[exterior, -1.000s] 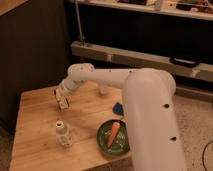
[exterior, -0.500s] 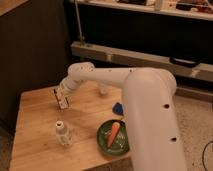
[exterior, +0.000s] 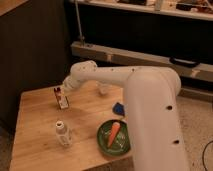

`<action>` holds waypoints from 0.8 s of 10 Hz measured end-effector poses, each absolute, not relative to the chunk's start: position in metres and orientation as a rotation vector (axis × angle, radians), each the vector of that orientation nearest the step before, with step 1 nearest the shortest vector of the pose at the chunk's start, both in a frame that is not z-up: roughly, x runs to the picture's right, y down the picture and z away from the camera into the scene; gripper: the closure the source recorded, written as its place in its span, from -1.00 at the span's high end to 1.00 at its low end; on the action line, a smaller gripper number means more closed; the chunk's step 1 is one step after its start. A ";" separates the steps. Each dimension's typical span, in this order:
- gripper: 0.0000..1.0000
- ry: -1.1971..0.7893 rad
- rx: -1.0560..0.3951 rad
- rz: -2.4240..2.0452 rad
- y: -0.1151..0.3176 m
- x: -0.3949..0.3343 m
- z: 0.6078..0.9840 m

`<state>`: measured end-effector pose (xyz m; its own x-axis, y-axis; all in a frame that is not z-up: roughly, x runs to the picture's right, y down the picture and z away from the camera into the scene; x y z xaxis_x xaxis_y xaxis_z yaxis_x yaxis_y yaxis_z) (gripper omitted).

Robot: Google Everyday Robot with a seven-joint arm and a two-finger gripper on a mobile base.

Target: Knock the eraser over

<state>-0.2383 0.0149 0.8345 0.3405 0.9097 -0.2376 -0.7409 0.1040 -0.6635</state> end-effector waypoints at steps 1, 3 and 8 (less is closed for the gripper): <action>-1.00 -0.258 -0.790 1.248 0.012 -0.235 0.835; -1.00 -0.268 -0.780 1.265 0.008 -0.230 0.836; -1.00 -0.315 -0.810 1.270 0.004 -0.240 0.840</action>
<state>-0.2404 0.0043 0.8404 0.3000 0.9292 -0.2160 -0.7209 0.0725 -0.6893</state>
